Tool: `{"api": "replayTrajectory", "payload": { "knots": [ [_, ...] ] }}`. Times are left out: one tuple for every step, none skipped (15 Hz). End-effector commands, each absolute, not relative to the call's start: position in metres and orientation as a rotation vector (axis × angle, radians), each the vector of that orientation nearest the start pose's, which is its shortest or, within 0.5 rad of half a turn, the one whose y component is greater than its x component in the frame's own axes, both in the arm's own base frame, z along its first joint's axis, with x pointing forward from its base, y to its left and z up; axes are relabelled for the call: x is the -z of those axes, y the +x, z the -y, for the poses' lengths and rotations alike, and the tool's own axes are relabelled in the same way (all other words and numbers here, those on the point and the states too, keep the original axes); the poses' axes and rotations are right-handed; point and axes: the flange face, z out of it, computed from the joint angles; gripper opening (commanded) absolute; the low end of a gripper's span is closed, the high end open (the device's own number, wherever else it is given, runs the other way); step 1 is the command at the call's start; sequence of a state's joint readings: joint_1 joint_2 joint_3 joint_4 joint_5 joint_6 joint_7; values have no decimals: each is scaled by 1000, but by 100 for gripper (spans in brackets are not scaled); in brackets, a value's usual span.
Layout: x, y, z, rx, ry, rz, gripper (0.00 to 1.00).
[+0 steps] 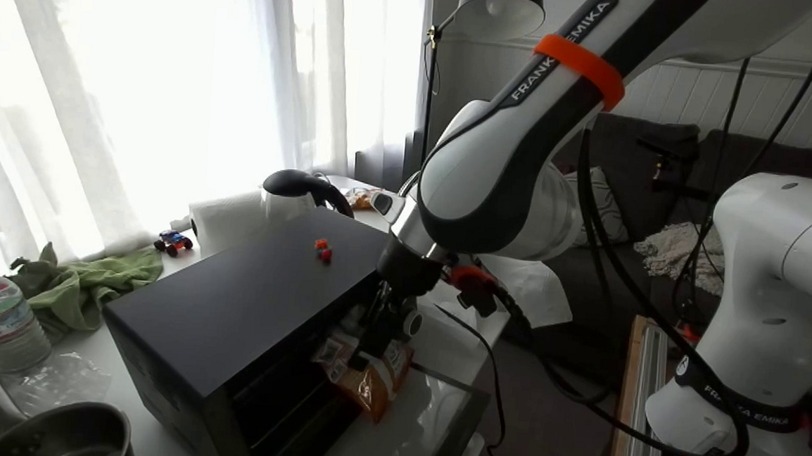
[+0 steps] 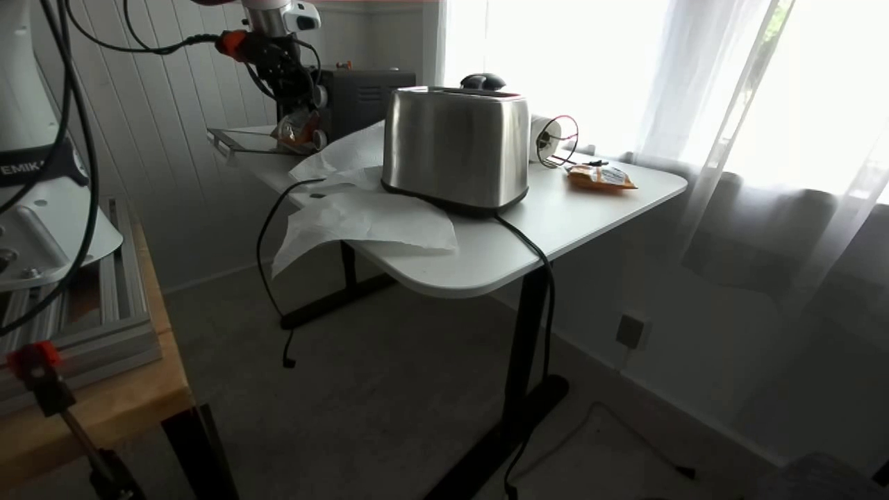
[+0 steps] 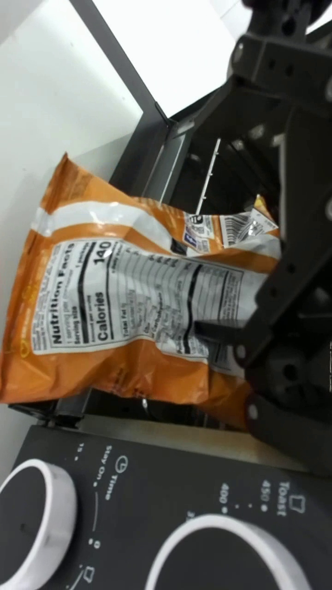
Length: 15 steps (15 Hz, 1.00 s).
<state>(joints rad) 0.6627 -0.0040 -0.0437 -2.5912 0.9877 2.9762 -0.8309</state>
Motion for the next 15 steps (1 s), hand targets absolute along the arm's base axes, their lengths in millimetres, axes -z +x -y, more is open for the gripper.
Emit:
{"api": "replayTrajectory", "payload": {
  "knots": [
    [-292, 391, -214, 550, -2713, 748, 100],
    [-293, 389, -214, 556, -2714, 760, 100],
    [-293, 388, -215, 554, -2718, 774, 100],
    [-293, 386, -216, 540, -2723, 788, 100],
    [-293, 384, -217, 523, -2723, 809, 100],
    [-292, 380, -217, 497, -2727, 829, 100],
    [-292, 378, -218, 481, -2736, 834, 100],
    [-291, 375, -218, 457, -2747, 834, 100],
    [-290, 372, -218, 437, -2762, 837, 100],
    [-291, 369, -219, 419, -2772, 844, 100],
    [-291, 366, -218, 393, -2798, 841, 100],
    [-291, 362, -217, 362, -2816, 835, 100],
    [-293, 359, -217, 338, -2828, 828, 100],
    [-295, 356, -217, 312, -2839, 822, 100],
    [-295, 353, -217, 296, -2847, 816, 100]
  ]
}}
